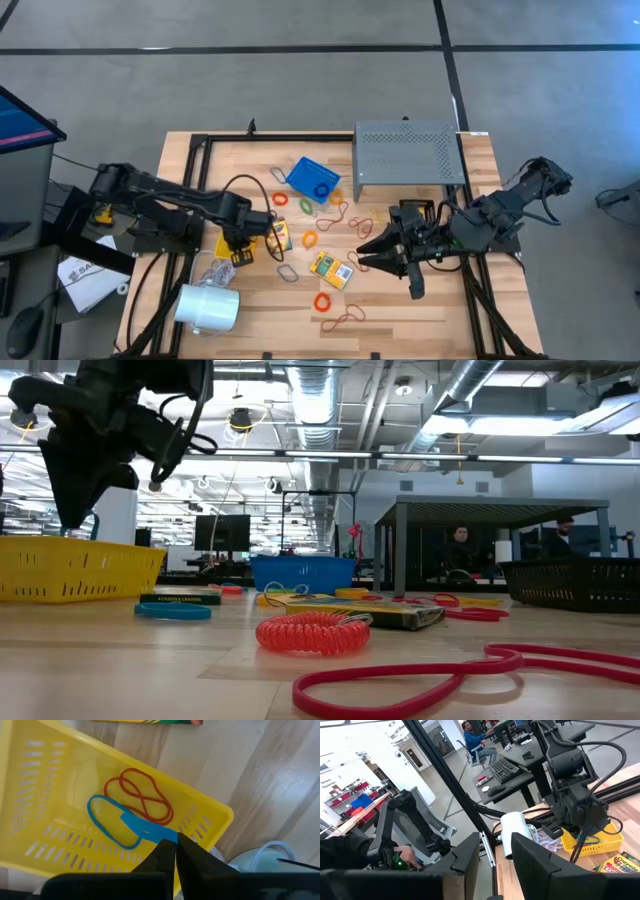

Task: Pick & Place Office Desk Supplies
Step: Put the blue rubber band into the yellow bin

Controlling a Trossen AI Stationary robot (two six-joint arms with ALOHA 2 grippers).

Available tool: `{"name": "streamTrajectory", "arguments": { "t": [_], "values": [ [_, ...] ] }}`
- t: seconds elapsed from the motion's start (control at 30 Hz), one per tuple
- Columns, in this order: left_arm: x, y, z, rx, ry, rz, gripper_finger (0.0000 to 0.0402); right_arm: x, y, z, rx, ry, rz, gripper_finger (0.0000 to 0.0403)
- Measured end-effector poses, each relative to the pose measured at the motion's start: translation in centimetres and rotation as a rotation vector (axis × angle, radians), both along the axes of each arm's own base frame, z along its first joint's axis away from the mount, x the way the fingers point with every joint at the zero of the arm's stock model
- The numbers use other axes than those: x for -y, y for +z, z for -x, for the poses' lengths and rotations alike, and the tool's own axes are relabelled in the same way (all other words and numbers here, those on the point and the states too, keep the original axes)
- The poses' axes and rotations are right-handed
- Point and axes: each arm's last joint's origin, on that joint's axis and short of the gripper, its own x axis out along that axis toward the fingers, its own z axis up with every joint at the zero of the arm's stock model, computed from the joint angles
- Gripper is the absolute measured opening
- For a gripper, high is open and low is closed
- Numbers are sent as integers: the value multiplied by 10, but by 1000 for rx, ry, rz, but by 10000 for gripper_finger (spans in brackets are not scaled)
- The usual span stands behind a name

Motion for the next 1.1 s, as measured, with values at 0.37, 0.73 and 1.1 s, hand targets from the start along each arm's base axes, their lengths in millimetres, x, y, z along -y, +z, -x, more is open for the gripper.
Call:
{"name": "streamTrajectory", "arguments": {
  "t": [0.37,0.73,1.1],
  "values": [
    [0,-2,-1,-12,-2,-8,0,0,0,0,0,0,0,111],
    [-1,-2,4,-60,-25,-20,0,-2,0,1,0,6,0,111],
    [-1,-2,4,-60,-23,-21,8,-2,0,1,0,8,0,111]
  ]
}}
